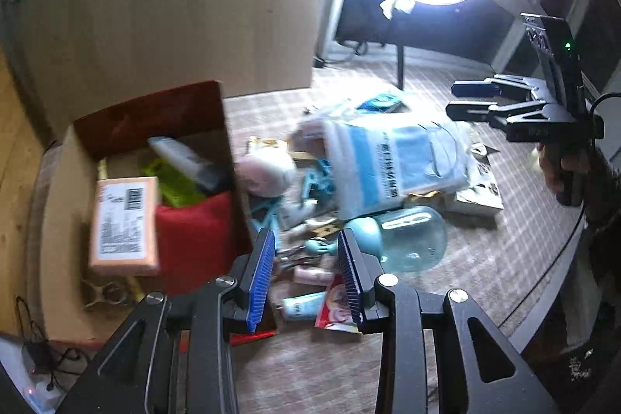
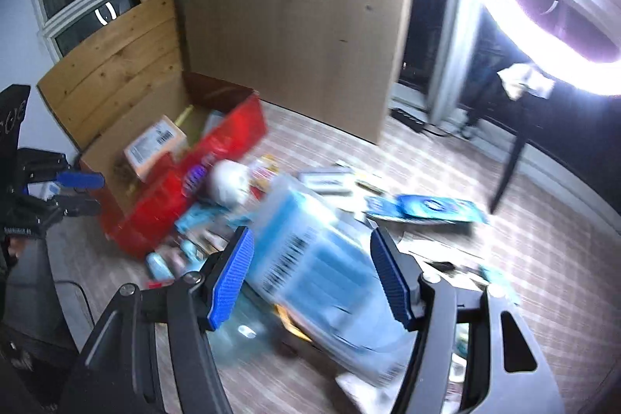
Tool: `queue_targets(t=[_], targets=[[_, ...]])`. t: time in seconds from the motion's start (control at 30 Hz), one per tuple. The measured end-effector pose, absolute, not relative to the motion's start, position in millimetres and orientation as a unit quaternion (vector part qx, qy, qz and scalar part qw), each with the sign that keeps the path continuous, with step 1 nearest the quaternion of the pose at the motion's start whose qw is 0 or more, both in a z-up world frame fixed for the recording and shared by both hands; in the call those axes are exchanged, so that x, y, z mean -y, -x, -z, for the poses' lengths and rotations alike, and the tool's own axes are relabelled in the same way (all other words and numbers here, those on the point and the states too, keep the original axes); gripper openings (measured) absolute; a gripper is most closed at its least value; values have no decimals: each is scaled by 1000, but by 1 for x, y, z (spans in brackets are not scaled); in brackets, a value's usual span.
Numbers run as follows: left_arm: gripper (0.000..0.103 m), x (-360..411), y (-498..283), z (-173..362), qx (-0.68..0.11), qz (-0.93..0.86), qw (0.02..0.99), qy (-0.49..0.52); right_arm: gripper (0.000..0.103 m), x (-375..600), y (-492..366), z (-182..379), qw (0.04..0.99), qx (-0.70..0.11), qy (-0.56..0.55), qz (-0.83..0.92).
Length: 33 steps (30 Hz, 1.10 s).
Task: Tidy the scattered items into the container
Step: 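Move both tools back over the pile toward the tin box and mask bag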
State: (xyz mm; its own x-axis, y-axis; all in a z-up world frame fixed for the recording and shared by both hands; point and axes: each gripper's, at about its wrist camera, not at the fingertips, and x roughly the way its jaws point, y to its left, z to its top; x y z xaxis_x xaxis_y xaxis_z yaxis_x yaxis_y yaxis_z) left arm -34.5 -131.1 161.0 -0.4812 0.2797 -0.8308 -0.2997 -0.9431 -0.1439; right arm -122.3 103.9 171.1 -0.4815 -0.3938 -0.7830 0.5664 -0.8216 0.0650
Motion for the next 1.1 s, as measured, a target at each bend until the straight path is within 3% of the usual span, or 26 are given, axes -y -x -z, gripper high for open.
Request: queue_targets(t=[0.3,0.4,0.73,1.1], targets=[[32,96,108,-176,-50,-849,199,487,61,-139,149,-162,302,-193,-451,817],[38,73,144,-175,-76,-838,212,497,61,-141,163,-153,322,-207,-460,801],[48,0,243,-115,-196,-758,248,570,61,-147,199,-122,385,-212,-488,754],[58,-15,274,-69,-233,-685,280,631,61,-134,210,-108,437,-235,-494,714]])
